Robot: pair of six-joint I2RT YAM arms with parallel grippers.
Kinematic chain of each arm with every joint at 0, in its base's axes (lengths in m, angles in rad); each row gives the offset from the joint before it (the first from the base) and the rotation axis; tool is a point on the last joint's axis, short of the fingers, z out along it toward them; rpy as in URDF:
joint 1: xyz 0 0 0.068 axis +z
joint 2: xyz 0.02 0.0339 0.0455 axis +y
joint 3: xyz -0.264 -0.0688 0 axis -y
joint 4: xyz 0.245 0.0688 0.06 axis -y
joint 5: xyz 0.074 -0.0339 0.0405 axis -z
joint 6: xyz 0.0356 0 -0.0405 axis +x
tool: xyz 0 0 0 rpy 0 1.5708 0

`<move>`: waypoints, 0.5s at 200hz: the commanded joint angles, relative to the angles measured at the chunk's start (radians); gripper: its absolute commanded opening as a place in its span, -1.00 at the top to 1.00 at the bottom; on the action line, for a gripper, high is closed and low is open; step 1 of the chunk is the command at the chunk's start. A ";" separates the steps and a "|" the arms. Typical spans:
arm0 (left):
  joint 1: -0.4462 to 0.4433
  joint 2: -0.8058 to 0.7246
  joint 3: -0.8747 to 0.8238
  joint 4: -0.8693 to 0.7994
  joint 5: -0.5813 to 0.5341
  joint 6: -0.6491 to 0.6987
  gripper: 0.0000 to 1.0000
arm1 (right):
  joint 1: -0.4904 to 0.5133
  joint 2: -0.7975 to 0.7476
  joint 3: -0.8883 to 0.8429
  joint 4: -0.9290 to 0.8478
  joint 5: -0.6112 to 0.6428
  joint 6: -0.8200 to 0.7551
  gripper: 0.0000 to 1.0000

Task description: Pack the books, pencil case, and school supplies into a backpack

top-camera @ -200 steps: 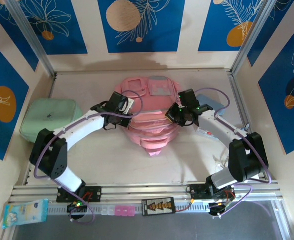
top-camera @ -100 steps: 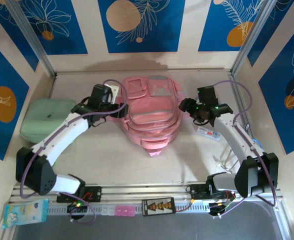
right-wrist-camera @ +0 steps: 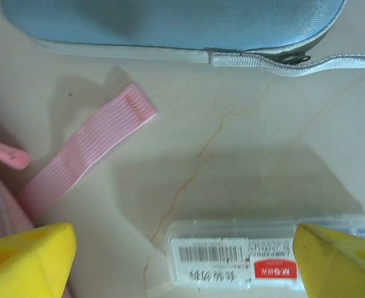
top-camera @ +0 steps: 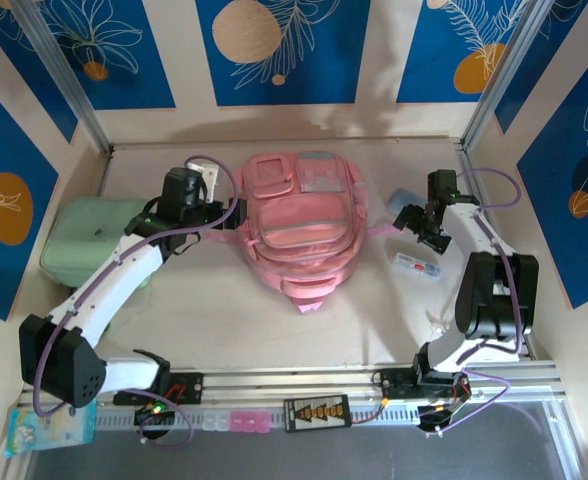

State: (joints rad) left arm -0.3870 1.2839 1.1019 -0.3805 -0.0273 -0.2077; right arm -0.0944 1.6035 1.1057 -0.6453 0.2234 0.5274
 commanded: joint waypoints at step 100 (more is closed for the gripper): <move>0.019 0.048 -0.022 0.046 0.104 0.008 -0.99 | -0.021 0.090 -0.076 0.007 -0.048 0.013 -0.85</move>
State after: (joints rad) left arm -0.3813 1.3243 1.0809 -0.3515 0.0383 -0.2008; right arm -0.1272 1.7447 1.0668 -0.5911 0.1909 0.5182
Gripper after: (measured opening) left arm 0.996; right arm 0.920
